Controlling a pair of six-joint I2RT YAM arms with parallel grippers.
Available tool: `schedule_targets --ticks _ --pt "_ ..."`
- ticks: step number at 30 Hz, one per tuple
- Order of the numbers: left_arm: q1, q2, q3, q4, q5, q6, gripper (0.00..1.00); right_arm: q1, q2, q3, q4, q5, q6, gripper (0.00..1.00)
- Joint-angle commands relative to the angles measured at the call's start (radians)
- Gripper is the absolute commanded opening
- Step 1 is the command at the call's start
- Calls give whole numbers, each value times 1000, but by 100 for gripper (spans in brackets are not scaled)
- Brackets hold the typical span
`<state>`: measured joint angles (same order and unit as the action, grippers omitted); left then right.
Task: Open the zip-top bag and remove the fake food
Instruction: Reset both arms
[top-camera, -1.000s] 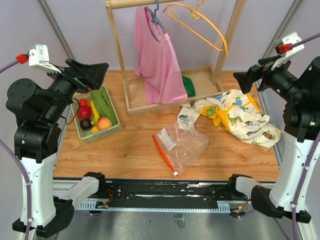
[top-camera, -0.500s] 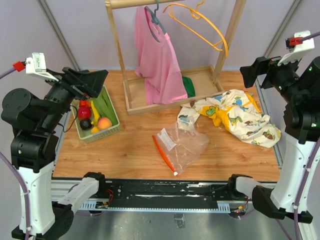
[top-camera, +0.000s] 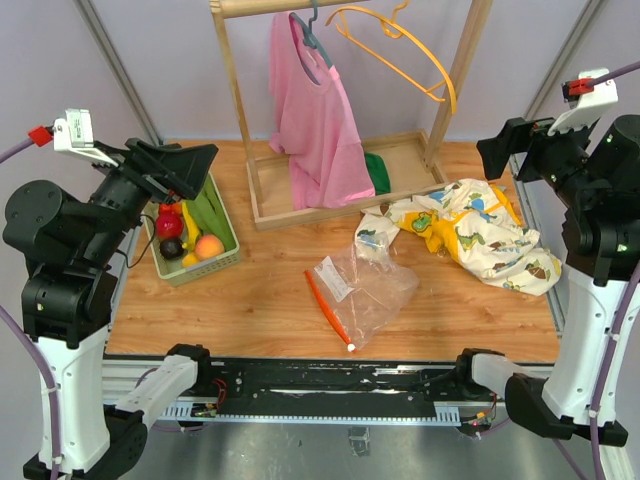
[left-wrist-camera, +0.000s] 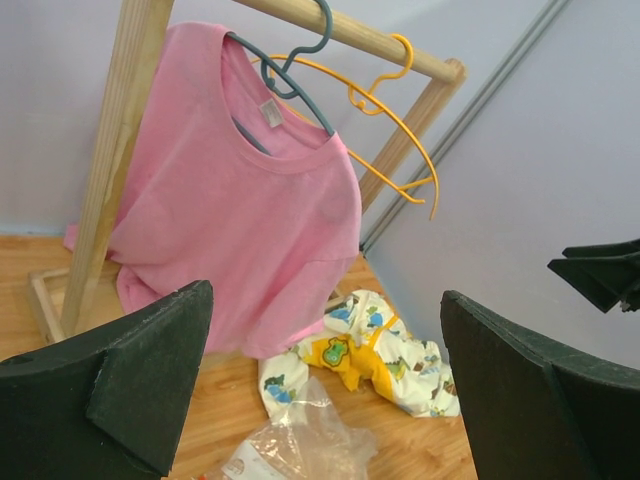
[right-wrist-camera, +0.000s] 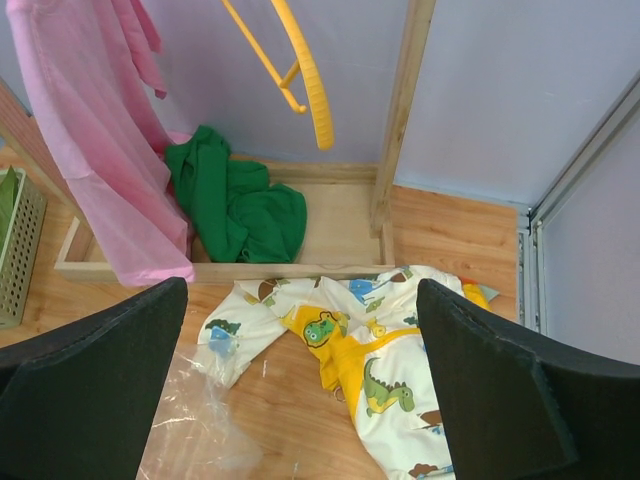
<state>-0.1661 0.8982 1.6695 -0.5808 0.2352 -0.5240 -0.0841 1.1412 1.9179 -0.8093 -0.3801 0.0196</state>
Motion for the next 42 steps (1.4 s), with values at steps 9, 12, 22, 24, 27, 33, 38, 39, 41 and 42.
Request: schedule_targets --ticks 9,12,22,24,27,33,38,39,41,42 --pt "-4 0 -12 -5 36 5 99 15 -44 -65 20 41 -15 98" --pt "-4 0 -18 -5 39 4 99 15 -47 -71 20 43 -19 98" --pt "-4 0 -34 2 36 5 99 15 -45 -78 18 40 -37 98" --pt "-4 1 -37 2 37 5 99 15 -43 -79 18 40 -38 98" --pt "-4 2 -38 6 44 5 99 15 -43 -81 22 49 -41 98" --pt "-4 7 -39 19 52 5 99 15 -42 -90 25 55 -44 98" --pt "-4 8 -49 24 50 4 99 15 -42 -91 24 62 -49 98" --pt "-4 8 -50 25 52 5 99 15 -42 -91 25 66 -49 98" --pt "-4 8 -51 25 49 5 99 15 -41 -91 24 66 -50 99" --pt "-4 9 -51 25 48 7 99 15 -39 -91 25 66 -52 98"
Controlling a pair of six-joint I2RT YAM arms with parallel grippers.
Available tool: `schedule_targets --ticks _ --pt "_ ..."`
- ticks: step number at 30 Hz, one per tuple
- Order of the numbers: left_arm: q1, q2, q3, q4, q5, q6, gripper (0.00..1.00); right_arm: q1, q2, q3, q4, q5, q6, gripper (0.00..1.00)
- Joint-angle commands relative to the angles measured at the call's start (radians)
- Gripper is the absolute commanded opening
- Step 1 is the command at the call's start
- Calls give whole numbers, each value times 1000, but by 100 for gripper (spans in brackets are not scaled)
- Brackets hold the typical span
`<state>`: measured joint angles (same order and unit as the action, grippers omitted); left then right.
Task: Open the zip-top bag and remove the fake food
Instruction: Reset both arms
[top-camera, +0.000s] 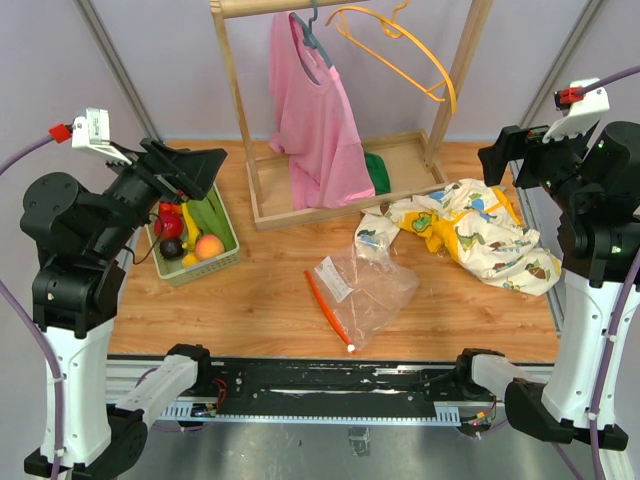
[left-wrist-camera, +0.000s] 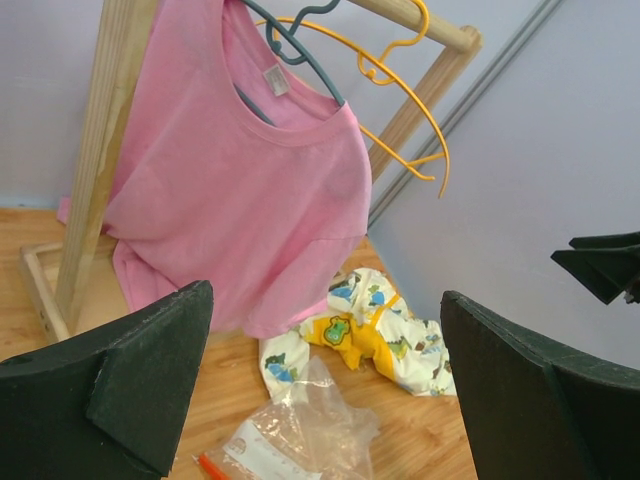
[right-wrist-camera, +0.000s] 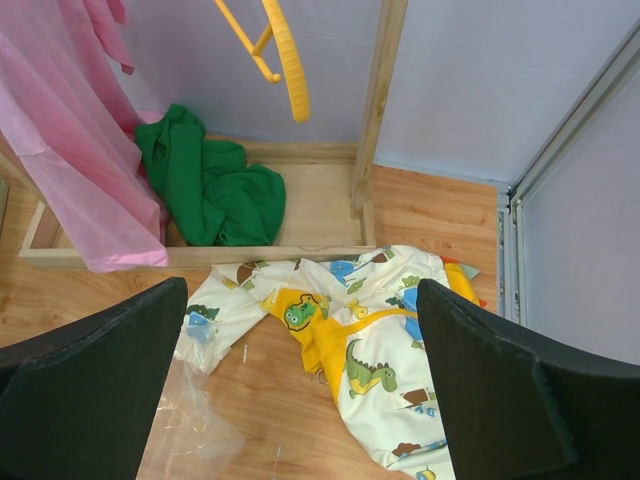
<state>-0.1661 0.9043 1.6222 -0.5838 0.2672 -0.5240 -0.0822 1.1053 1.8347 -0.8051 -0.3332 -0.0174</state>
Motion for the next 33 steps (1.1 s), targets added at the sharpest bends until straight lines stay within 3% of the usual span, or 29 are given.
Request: schedule_targets --ticks 1,33 --pt "-4 2 -5 29 16 7 99 13 -4 -8 21 19 -15 98" --pt "-4 18 -2 33 13 20 99 13 -2 -6 20 2 -22 98"
